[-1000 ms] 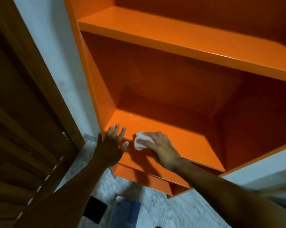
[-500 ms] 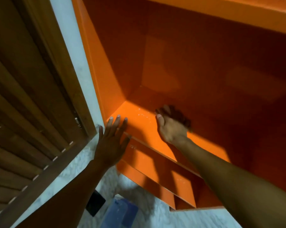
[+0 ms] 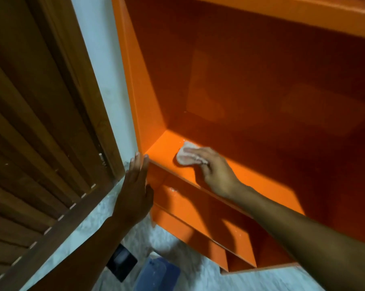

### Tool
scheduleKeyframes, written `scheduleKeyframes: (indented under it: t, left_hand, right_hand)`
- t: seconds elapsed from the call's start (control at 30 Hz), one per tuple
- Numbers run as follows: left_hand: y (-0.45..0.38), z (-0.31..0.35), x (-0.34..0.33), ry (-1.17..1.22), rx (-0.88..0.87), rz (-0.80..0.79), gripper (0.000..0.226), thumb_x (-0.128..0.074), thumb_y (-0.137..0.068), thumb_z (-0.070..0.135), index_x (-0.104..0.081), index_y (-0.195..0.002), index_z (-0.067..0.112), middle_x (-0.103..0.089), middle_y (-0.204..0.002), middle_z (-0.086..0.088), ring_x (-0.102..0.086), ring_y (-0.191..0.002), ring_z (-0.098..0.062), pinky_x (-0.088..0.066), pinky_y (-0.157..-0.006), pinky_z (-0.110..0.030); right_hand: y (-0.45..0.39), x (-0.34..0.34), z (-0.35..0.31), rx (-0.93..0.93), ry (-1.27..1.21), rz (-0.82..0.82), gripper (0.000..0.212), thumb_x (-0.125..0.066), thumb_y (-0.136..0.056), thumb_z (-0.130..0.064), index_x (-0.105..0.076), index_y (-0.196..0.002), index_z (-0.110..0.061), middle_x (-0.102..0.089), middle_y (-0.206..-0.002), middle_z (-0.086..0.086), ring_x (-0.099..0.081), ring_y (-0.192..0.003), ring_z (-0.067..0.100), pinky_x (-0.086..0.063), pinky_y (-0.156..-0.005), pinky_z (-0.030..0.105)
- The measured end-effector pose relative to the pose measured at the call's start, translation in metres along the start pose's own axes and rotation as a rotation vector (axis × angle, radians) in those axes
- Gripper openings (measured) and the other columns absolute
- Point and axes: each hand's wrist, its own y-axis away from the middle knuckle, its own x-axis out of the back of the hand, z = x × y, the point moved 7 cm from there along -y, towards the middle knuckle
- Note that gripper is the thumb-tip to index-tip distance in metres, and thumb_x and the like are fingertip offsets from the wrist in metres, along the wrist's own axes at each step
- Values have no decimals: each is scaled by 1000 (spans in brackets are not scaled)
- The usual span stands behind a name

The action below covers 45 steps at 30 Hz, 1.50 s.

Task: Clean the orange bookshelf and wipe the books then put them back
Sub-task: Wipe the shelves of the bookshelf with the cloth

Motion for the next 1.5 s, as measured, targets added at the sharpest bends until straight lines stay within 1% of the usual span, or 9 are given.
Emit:
scheduleKeyframes:
  t: [0.1,0.23,0.47,0.6,0.77,0.93,1.07,1.23,1.5]
  left_hand:
    - [-8,6,0,11,-19,13,76,-44,-95,13,-2,-159,16,4,-164,-6,0,-151,-26,-37,-109,-63]
    - [-22,1,-2,48,44,47,88,-53,-94,2,5,-158,21,13,-162,2,0,-151,-24,-39,-108,-61]
    - [-24,9,7,90,16,104,89,-50,-91,-7,2,-159,17,5,-165,-3,-25,-147,-32,-54,-93,-41]
    - [-25,9,18,65,-2,118,73,-46,-89,-8,-14,-155,-3,-17,-160,-25,-25,-145,-30,-29,-106,-5]
    - [-26,2,23,64,-97,52,62,-26,-102,26,-12,-155,-2,-17,-161,-22,-44,-131,-53,-45,-104,-37]
    - [-28,3,24,118,-76,54,76,-18,-100,54,-2,-156,6,-1,-165,-11,-8,-149,-10,-37,-107,-19]
    - [-26,-9,18,76,-86,3,69,-26,-95,19,0,-158,9,1,-167,-4,-50,-127,-43,-51,-93,-50]
    - [-27,-20,17,82,-127,-3,71,-24,-90,13,-4,-158,9,-4,-167,-3,-51,-113,-56,-44,-93,-65]
    - [-31,-10,31,192,-45,63,62,-26,-96,24,-18,-156,11,-25,-161,-10,-34,-139,-4,-31,-111,-11]
  right_hand:
    - [-41,27,56,-269,82,179,49,-41,-93,-3,-57,-136,-23,-57,-141,-1,-50,-133,21,-37,-113,33]
    - [-76,17,116,-496,358,60,47,-35,-98,-28,-45,-133,-57,-33,-155,-16,-32,-144,15,-31,-117,38]
    - [-60,-47,46,-198,545,-212,48,-25,-102,-47,-33,-149,-43,-26,-162,-5,-28,-145,28,-27,-115,47]
    - [-17,-66,-2,68,365,-353,55,-52,-92,-15,-47,-145,-29,-42,-153,4,-39,-136,31,-32,-103,43]
    - [-6,-48,-36,220,59,-328,54,-34,-84,-13,-61,-123,-36,-63,-126,-11,-56,-109,14,-44,-94,37]
    - [-82,-5,10,134,30,52,37,-38,-98,-16,-67,-120,-24,-65,-129,-4,-58,-122,8,-39,-110,26]
    - [-139,3,74,-102,344,70,43,-36,-100,-24,-57,-132,-43,-55,-141,-12,-52,-130,17,-39,-110,36]
    - [-144,-51,85,-429,486,-67,46,-26,-103,-50,-29,-149,-48,-16,-161,-19,-13,-149,21,-11,-120,46]
    - [-78,-96,-14,-200,493,30,41,-40,-103,-34,-49,-140,-21,-38,-154,10,-42,-120,38,-36,-93,46]
